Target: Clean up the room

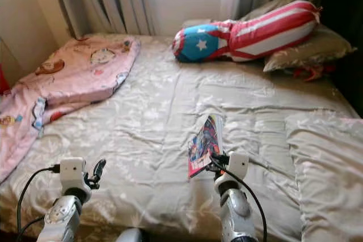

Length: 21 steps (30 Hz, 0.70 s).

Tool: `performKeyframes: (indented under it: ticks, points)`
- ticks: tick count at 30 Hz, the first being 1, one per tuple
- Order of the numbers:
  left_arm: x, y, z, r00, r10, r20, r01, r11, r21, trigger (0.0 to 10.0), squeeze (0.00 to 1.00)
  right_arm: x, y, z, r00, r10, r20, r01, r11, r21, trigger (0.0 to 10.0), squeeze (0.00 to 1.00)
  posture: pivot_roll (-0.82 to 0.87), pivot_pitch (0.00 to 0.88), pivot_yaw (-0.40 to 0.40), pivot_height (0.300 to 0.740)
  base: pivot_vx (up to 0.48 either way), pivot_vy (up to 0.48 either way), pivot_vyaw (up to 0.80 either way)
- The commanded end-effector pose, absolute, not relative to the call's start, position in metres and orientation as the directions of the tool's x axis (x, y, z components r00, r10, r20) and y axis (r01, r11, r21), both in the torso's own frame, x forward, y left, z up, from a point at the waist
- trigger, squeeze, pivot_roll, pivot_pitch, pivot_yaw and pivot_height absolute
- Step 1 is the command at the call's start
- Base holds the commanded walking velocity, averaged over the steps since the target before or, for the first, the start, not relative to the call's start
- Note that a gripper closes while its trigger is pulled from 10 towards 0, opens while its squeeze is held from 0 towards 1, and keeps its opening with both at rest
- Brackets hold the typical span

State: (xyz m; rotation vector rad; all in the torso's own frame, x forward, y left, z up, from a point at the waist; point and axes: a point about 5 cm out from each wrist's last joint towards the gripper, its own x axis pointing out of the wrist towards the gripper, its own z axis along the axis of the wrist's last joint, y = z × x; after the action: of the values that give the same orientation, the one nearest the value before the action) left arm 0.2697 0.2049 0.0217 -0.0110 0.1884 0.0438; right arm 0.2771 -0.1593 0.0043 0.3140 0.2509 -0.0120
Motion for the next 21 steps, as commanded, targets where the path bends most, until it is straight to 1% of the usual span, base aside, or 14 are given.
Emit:
performKeyframes:
  ticks: [1, 5, 8, 12, 14, 15, 16, 18, 19, 20, 21]
  points:
    - [0.267, 0.215, 0.022, 0.980, 0.059, -0.193, -0.054, 0.998, 0.028, 10.0, 0.00, 0.286, -0.156, 0.015, 0.981, 0.026, -0.192, 0.039, 0.944, 0.326, 10.0, 0.00, 0.06, 0.000, 0.029, 0.640, 0.000, 0.000, 0.00]
    - [0.265, 0.219, 0.023, 0.979, 0.063, -0.193, -0.057, 0.998, 0.036, 10.0, 0.00, 0.291, -0.162, 0.017, 0.980, -0.017, -0.197, 0.099, 0.904, 0.416, 10.0, 0.00, 0.08, 0.000, 0.034, 0.640, 0.000, 0.000, 0.00]
    - [0.262, 0.223, 0.024, 0.979, 0.060, -0.196, -0.052, 0.998, 0.048, 10.0, 0.00, 0.296, -0.166, 0.018, 0.977, -0.024, -0.212, 0.118, 0.890, 0.441, 10.0, 0.00, 0.09, 0.000, 0.048, 0.640, 0.000, 0.000, 0.00]
    - [0.260, 0.226, 0.025, 0.978, 0.055, -0.200, -0.043, 0.997, 0.064, 10.0, 0.00, 0.301, -0.165, 0.019, 0.975, -0.009, -0.220, 0.112, 0.882, 0.457, 10.0, 0.00, 0.10, 0.000, 0.054, 0.640, 0.000, 0.000, 0.00]
    - [0.256, 0.232, 0.027, 0.979, 0.049, -0.197, -0.032, 0.996, 0.088, 10.0, 0.00, 0.307, -0.160, 0.023, 0.978, 0.032, -0.205, 0.083, 0.844, 0.529, 10.0, 0.00, 0.12, 0.000, 0.072, 0.640, 0.000, 0.000, 0.00]
    - [0.254, 0.236, 0.028, 0.979, 0.044, -0.201, -0.025, 0.995, 0.100, 10.0, 0.00, 0.310, -0.160, 0.026, 0.981, 0.036, -0.192, 0.085, 0.807, 0.584, 10.0, 0.00, 0.12, 0.000, 0.084, 0.640, 0.000, 0.000, 0.00]
    - [0.253, 0.237, 0.029, 0.979, 0.043, -0.202, -0.022, 0.994, 0.104, 10.0, 0.00, 0.311, -0.160, 0.026, 0.982, 0.033, -0.188, 0.088, 0.795, 0.601, 10.0, 0.00, 0.12, 0.000, 0.087, 0.640, 0.000, 0.000, 0.00]
    - [0.252, 0.239, 0.029, 0.978, 0.039, -0.204, -0.016, 0.994, 0.112, 10.0, 0.00, 0.312, -0.166, 0.025, 0.979, -0.001, -0.202, 0.132, 0.756, 0.641, 10.0, 0.00, 0.13, 0.000, 0.093, 0.640, 0.000, 0.000, 0.00]
    - [0.252, 0.239, 0.029, 0.978, 0.039, -0.204, -0.016, 0.994, 0.112, 10.0, 0.00, 0.312, -0.166, 0.025, 0.979, -0.001, -0.202, 0.132, 0.756, 0.641, 10.0, 0.00, 0.13, 0.000, 0.093, 0.640, 0.000, 0.000, 0.00]
    - [0.250, 0.240, 0.030, 0.977, 0.031, -0.209, -0.006, 0.993, 0.121, 10.0, 0.00, 0.309, -0.173, 0.020, 0.970, -0.042, -0.239, 0.199, 0.697, 0.689, 10.0, 0.00, 0.14, 0.000, 0.107, 0.640, 0.000, 0.000, 0.00]
    - [0.249, 0.240, 0.030, 0.977, 0.024, -0.213, 0.003, 0.992, 0.125, 10.0, 0.00, 0.307, -0.178, 0.016, 0.962, -0.062, -0.266, 0.240, 0.657, 0.714, 10.0, 0.00, 0.14, 0.000, 0.107, 0.640, 0.000, 0.000, 0.00]
